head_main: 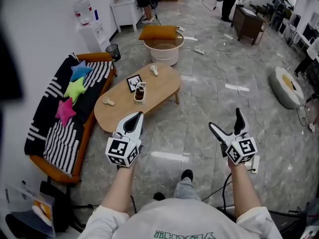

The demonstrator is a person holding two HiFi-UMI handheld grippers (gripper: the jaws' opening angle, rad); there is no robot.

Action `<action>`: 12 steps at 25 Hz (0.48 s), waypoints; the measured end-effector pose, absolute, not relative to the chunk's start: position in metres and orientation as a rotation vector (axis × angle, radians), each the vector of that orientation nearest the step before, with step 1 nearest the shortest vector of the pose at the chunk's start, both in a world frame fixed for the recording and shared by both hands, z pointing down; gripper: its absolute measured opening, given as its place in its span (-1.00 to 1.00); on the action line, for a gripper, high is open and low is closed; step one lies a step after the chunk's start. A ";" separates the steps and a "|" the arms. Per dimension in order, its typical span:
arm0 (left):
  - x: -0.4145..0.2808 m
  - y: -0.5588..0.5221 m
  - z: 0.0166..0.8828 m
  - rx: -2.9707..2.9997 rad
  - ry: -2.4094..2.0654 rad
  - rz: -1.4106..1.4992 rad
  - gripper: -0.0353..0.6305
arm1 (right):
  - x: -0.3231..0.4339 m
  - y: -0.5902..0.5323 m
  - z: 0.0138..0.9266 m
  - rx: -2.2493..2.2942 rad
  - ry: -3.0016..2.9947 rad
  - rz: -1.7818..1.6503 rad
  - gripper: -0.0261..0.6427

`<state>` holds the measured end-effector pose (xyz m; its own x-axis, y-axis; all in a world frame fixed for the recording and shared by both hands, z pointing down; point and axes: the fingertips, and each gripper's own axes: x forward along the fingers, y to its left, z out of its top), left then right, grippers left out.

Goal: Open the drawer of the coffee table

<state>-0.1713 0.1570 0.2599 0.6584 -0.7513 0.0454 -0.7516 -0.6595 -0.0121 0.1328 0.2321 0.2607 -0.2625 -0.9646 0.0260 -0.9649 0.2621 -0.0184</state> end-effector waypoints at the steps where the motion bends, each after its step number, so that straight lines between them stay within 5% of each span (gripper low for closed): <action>1: -0.163 0.148 0.258 2.853 -1.310 0.076 -0.89 | 0.142 0.222 0.260 1.890 -2.499 0.044 0.84; 12: -0.079 0.077 0.260 2.807 -1.397 0.126 -0.90 | 0.238 0.138 0.269 1.809 -2.564 0.072 0.83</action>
<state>-0.0787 0.0774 0.2599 0.6005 -0.7962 0.0735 -0.7965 -0.6037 -0.0330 0.2379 0.1375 0.2690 -0.3353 -0.9417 0.0290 -0.9418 0.3343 -0.0359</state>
